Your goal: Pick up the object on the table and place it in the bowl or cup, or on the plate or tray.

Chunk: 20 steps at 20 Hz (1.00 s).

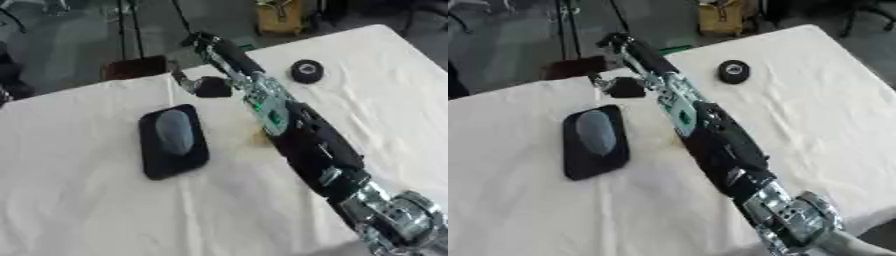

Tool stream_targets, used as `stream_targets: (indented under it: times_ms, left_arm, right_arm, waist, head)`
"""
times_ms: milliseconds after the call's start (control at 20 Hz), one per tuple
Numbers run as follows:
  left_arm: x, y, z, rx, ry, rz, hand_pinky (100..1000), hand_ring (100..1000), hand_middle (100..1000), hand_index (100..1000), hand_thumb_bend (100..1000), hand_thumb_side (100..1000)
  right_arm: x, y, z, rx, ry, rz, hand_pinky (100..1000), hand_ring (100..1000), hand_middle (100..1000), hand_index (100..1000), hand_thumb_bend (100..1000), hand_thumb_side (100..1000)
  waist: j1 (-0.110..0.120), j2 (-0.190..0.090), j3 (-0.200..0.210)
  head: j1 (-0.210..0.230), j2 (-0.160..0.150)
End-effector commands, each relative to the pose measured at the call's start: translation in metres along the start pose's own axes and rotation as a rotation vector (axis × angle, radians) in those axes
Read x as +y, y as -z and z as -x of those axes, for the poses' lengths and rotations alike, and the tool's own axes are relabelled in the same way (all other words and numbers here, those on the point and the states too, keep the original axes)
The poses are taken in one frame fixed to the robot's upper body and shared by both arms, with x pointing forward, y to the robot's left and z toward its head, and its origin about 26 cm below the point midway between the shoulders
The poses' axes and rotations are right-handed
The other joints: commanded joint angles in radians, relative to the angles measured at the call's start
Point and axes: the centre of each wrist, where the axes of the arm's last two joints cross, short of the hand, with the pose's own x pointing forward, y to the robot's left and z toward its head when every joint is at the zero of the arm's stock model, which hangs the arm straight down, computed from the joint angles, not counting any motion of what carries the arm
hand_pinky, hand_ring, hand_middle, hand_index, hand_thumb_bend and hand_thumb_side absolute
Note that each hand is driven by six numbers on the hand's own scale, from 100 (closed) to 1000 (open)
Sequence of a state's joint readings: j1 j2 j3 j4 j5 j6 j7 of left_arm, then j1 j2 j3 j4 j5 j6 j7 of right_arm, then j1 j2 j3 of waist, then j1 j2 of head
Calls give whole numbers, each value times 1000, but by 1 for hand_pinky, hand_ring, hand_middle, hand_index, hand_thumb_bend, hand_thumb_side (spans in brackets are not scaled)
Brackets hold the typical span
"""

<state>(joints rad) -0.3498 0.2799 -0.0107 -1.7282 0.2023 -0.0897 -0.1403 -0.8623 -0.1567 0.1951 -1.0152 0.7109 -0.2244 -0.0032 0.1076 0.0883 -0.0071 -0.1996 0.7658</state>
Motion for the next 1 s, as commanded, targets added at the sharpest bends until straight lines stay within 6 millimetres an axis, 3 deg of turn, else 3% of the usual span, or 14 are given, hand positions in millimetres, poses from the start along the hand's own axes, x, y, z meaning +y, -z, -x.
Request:
stream_targets:
  times_ms: [50, 250, 650, 1000]
  left_arm:
    - [8, 1, -5, -16, 21, -32, 699, 835, 895, 922, 485, 985]
    - [9, 0, -4, -11, 20, -56, 691, 830, 891, 918, 474, 985]
    - [11, -1, -2, -13, 8, -112, 689, 829, 894, 918, 463, 984]
    - [13, -2, -3, -18, 6, -161, 688, 815, 882, 911, 449, 985]
  right_arm:
    - [-32, 0, -1, -16, 26, 39, 741, 773, 828, 832, 276, 565]
    - [-49, -7, 3, -5, 53, 58, 729, 764, 818, 798, 251, 558]
    - [-78, -20, 9, 27, 41, 131, 726, 763, 818, 854, 199, 575]
    - [-101, -31, 16, 71, -2, 224, 721, 760, 815, 841, 189, 573]
  waist:
    - [-3, -12, -5]
    - [0, -6, -14]
    - [6, 21, -22]
    - [19, 48, -24]
  head:
    - [25, 4]
    - [45, 4]
    - [62, 4]
    - [64, 4]
